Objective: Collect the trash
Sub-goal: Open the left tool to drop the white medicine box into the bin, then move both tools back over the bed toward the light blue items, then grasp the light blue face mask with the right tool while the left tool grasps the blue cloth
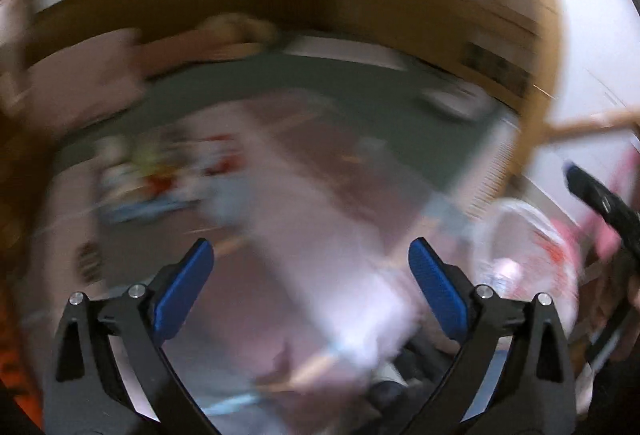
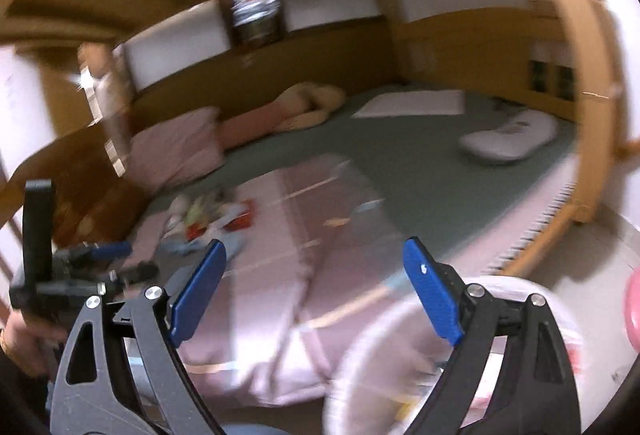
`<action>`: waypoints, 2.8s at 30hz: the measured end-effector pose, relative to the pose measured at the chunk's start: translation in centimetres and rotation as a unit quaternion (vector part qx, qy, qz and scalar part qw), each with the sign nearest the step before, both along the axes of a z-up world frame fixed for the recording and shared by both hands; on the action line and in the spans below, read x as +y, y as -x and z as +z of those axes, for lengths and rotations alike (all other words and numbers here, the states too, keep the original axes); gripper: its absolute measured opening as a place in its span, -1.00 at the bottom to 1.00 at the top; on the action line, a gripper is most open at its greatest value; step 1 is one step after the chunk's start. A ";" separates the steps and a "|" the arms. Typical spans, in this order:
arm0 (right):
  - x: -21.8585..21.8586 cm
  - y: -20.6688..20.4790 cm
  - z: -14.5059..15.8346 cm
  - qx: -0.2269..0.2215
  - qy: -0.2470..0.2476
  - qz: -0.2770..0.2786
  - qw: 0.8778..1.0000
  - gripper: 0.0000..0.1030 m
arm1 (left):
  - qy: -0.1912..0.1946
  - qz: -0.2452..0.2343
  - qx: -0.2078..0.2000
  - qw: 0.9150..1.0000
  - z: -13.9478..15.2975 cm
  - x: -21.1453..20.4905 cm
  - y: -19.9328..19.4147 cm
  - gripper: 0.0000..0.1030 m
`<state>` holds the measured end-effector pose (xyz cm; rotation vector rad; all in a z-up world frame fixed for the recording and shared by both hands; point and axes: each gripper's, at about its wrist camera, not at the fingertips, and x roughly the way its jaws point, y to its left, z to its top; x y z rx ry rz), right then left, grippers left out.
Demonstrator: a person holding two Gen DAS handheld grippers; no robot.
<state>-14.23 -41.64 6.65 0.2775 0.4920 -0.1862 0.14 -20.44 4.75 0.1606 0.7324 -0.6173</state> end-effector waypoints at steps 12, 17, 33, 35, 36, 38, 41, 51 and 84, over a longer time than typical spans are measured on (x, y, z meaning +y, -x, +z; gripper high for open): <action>14.9 -19.6 0.1 0.023 0.045 0.158 0.986 0.71 | 0.006 0.233 0.007 0.972 -3.4 17.4 -7.9 0.92; 15.4 -20.1 -4.3 0.055 0.054 0.138 0.987 0.71 | 0.011 0.233 0.000 0.972 -3.4 17.1 -7.4 0.92; 16.1 -21.3 -5.1 0.073 0.033 0.154 0.985 0.71 | 0.013 0.206 0.011 0.978 -4.4 15.4 -7.2 0.92; 16.2 -21.3 -5.1 0.073 0.033 0.154 0.985 0.71 | 0.019 0.204 0.016 0.979 -4.6 15.4 -7.3 0.92; 16.2 -21.3 -5.1 0.073 0.034 0.154 0.985 0.71 | 0.018 0.204 0.015 0.979 -4.6 15.3 -7.2 0.92; 16.2 -21.3 -5.1 0.074 0.033 0.153 0.985 0.71 | 0.014 0.202 0.013 0.979 -4.6 15.2 -7.2 0.92; 16.1 -21.4 -5.2 0.073 0.032 0.153 0.985 0.71 | 0.014 0.200 0.015 0.980 -4.7 15.0 -7.1 0.92; 15.5 -22.8 -6.6 0.091 0.044 0.138 0.985 0.71 | 0.012 0.198 0.017 0.980 -4.7 14.9 -7.1 0.92; 6.3 -32.8 -10.4 0.135 -0.067 0.097 0.984 -0.67 | -0.122 0.055 -0.016 0.991 -13.7 2.7 -20.4 0.87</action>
